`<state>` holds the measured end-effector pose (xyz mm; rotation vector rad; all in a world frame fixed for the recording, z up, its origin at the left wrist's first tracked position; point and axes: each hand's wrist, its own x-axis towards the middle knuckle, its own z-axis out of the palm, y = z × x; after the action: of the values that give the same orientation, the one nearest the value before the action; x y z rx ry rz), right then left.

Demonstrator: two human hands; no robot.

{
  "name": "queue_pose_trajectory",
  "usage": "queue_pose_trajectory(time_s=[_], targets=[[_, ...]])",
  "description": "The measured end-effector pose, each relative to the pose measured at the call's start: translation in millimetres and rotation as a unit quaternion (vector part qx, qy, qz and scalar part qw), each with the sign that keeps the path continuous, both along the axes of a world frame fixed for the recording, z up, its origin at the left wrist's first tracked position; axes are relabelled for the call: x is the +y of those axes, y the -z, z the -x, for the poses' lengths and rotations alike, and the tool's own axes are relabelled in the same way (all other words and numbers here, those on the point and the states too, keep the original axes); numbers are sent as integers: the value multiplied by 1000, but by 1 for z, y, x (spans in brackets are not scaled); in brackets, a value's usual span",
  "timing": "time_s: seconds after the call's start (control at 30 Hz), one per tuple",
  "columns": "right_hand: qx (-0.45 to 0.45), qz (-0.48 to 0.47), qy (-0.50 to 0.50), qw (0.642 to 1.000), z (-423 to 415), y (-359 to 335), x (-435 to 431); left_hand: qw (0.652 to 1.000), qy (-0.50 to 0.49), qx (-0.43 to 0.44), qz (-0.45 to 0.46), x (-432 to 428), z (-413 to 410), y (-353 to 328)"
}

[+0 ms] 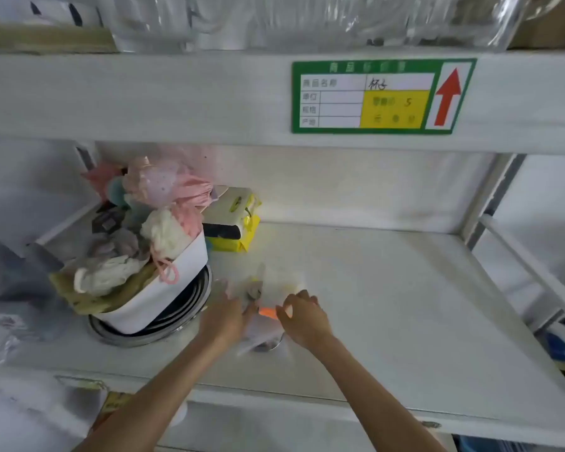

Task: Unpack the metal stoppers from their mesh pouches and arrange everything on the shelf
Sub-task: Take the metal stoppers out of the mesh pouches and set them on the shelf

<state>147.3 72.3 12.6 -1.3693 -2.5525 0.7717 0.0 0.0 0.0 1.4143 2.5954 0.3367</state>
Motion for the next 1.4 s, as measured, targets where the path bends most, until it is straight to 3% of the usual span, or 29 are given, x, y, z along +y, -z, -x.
queue_pose_trajectory(time_s=[0.1, 0.13, 0.2, 0.23, 0.3, 0.4, 0.5, 0.57, 0.63, 0.7, 0.8, 0.83, 1.03, 1.13, 1.27, 1.4], targets=[[36, 37, 56, 997, 17, 10, 13, 989, -24, -140, 48, 13, 13, 8], [53, 60, 86, 993, 21, 11, 16, 988, -67, -138, 17, 14, 10, -2], [86, 102, 155, 979, 29, 21, 23, 992, -49, -111, 23, 20, 13, 18], [93, 109, 181, 973, 32, 27, 25, 993, -63, -101, -15, 23, 12, 26], [95, 119, 206, 967, 35, 31, 28, 979, -120, -161, -19, 22, 9, 21], [117, 168, 199, 958, 39, 31, 33, 973, -140, -176, -44, 27, 2, 17], [128, 220, 142, 957, 45, 27, 38, 989, -79, -126, -5, 32, 4, 23], [146, 248, 125, 950, 49, 27, 36, 971, -108, -213, 18, 33, 2, 22], [179, 265, 150, 935, 55, 27, 28, 939, -160, -292, -90, 37, 4, 22], [199, 241, 164, 936, 58, 31, 26, 951, -87, -271, -119, 38, 3, 29], [212, 225, 189, 932, 55, 25, 24, 936, -200, -263, -121, 27, -2, 35], [217, 230, 196, 928, 53, 26, 24, 946, -212, -236, -60, 23, -6, 41], [272, 291, 261, 879, 50, 30, 13, 950, -163, -265, -5, 29, -12, 49], [318, 338, 294, 836, 52, 34, 4, 954, -173, -236, -67, 21, -27, 46], [333, 360, 293, 821, 54, 37, -10, 949, -192, -156, -194, 8, -51, 49], [342, 354, 272, 827, 47, 40, -5, 911, -227, -214, -271, 8, -62, 46]])
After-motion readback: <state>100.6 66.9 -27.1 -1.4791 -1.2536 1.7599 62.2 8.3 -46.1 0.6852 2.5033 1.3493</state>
